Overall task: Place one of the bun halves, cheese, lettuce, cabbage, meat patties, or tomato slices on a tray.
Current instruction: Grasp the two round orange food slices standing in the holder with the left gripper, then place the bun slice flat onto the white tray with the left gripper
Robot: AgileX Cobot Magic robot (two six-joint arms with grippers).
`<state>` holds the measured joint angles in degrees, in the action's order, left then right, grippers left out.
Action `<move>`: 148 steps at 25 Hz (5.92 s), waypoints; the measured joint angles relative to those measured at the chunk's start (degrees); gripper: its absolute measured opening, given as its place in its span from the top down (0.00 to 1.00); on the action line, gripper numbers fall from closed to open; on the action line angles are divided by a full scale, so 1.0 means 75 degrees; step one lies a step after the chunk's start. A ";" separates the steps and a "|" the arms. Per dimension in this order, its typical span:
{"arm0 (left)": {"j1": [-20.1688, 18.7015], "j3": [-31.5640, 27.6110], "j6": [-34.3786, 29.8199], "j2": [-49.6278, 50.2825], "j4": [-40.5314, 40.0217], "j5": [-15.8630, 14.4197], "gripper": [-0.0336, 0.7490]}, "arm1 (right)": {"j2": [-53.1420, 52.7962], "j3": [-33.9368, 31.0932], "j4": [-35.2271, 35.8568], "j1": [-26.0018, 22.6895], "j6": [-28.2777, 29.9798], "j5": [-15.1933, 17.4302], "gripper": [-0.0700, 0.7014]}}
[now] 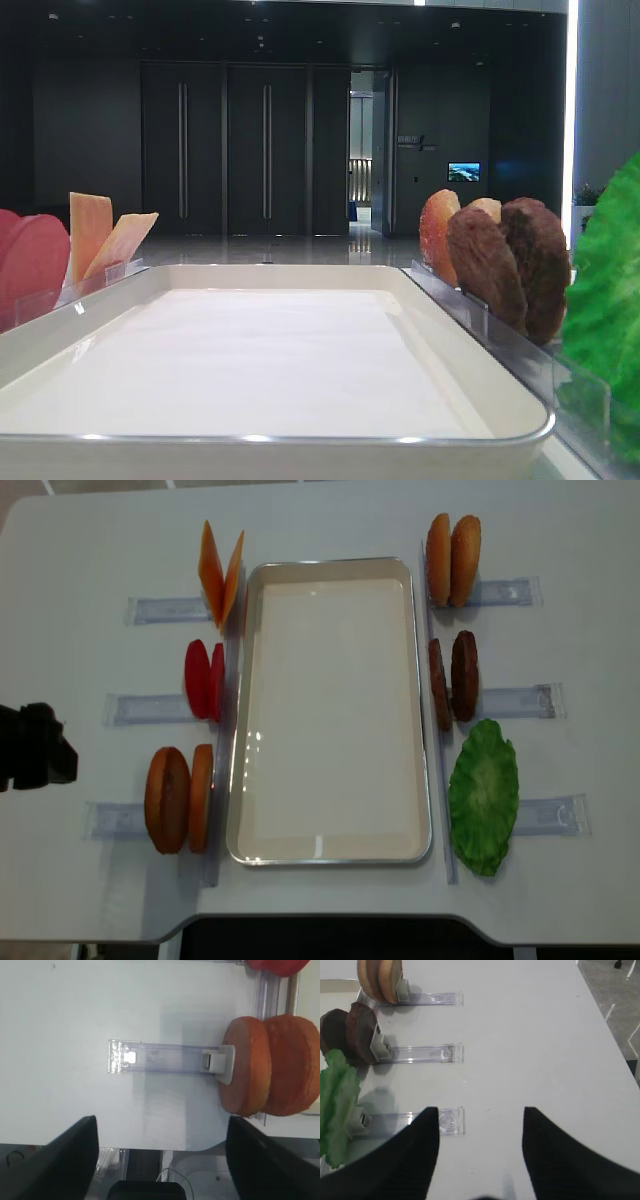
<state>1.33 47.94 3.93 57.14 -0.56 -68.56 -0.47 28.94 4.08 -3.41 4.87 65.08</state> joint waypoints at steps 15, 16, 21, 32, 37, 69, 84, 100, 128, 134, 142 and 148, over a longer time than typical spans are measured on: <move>0.0000 0.0818 0.0398 0.1105 0.0217 -0.0203 0.19 | 0.0000 0.0000 0.0000 0.0000 0.0000 0.0000 0.44; 0.0000 0.0818 0.0470 0.1112 0.0257 -0.0203 0.19 | 0.0000 0.0000 0.0000 0.0000 0.0000 0.0000 0.44; 0.0000 0.0818 0.0903 0.1107 0.0372 -0.0203 0.19 | 0.0000 0.0000 0.0000 0.0000 0.0000 0.0000 0.44; -0.0454 0.0818 0.1164 0.1107 0.0591 -0.0209 0.19 | 0.0000 0.0000 0.0000 0.0000 0.0000 0.0000 0.44; -0.0734 0.0818 0.1443 0.1107 0.0578 -0.0209 0.19 | 0.0000 0.0000 0.0000 0.0000 0.0000 0.0000 0.44; -0.4492 0.0840 0.4605 0.2441 -0.0203 0.0557 0.19 | 0.0000 0.0000 0.0000 0.0000 0.0000 0.0000 0.44; -0.4492 0.0840 0.4566 0.3311 -0.0394 0.0930 0.19 | 0.0000 0.0000 0.0000 0.0000 0.0000 0.0000 0.44; -0.4492 0.0854 0.4448 0.3843 -0.0414 0.1080 0.19 | 0.0000 0.0000 0.0000 0.0000 0.0000 0.0000 0.44; -0.4492 0.0854 0.4227 0.4164 -0.0477 0.1023 0.70 | 0.0000 0.0000 0.0000 0.0000 0.0000 0.0000 0.44; -0.4492 0.0854 0.4193 0.4164 -0.0477 0.1007 0.71 | 0.0000 0.0000 0.0000 0.0000 0.0000 0.0000 0.44; -0.4492 0.0854 0.3993 0.3861 -0.0314 0.0907 0.71 | 0.0000 0.0000 0.0000 0.0000 0.0000 0.0000 0.44; -0.4492 0.0854 0.3950 0.3313 -0.0085 0.0766 0.71 | 0.0000 0.0000 0.0000 0.0000 0.0000 0.0000 0.44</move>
<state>-32.36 54.35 33.55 81.99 -1.20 -62.82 -0.47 28.94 4.08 -3.41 4.87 65.08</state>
